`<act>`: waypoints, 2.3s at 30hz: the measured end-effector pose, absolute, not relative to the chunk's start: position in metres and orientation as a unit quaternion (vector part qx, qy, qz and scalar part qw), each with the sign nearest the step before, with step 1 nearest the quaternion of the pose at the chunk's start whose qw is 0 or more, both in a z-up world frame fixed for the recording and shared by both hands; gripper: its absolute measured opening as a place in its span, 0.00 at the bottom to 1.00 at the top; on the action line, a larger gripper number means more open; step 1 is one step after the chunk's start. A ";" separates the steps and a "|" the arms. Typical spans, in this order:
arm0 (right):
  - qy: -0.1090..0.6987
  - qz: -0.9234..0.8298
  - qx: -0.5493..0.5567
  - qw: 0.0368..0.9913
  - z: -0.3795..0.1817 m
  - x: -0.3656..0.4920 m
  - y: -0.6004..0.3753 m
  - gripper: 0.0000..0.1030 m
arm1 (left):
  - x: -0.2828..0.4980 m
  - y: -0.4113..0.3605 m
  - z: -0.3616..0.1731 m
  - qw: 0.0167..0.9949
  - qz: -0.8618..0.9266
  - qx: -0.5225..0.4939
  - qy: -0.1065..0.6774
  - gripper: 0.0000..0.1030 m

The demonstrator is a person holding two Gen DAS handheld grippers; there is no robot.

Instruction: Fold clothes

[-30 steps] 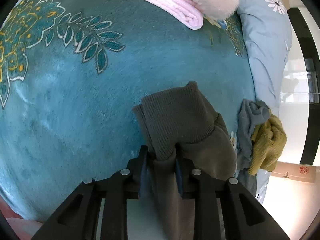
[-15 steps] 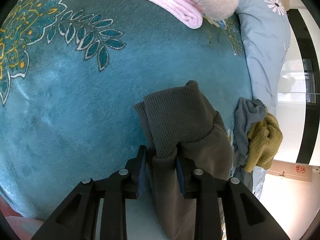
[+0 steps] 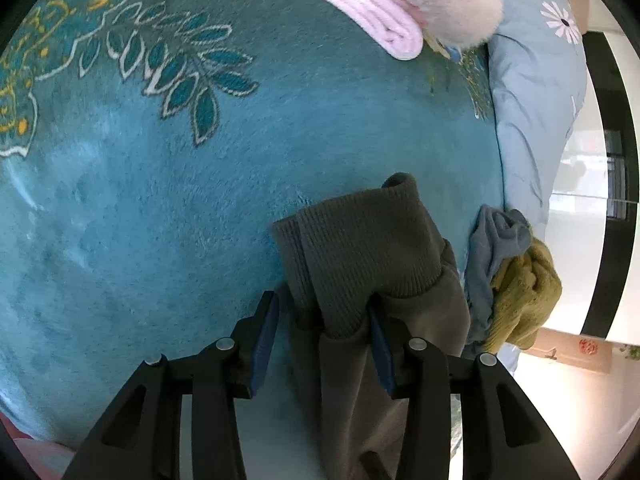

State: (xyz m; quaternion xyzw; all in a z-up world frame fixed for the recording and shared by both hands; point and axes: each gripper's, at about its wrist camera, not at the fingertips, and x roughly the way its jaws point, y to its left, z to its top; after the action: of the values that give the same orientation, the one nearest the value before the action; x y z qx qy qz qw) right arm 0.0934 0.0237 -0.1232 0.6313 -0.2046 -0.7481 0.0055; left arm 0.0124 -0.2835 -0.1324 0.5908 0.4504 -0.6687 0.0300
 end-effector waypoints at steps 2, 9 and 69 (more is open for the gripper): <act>-0.224 -0.746 0.627 0.003 -0.126 0.100 0.031 0.01 | 0.012 -0.282 -0.131 0.029 -0.673 0.590 0.445 0.41; -0.242 -0.745 0.622 0.010 -0.129 0.114 0.041 0.01 | 0.004 -0.264 -0.108 0.000 -0.722 0.571 0.392 0.23; -0.484 -0.755 0.425 -0.119 -0.076 0.225 0.268 0.06 | 0.105 -0.027 0.004 -0.168 -0.836 0.522 -0.019 0.64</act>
State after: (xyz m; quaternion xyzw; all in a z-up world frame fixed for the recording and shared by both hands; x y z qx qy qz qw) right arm 0.2247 0.2679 -0.0765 0.4251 -0.4844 -0.7553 -0.1188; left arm 0.1051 -0.0272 0.0045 0.5225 -0.0193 -0.8357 -0.1680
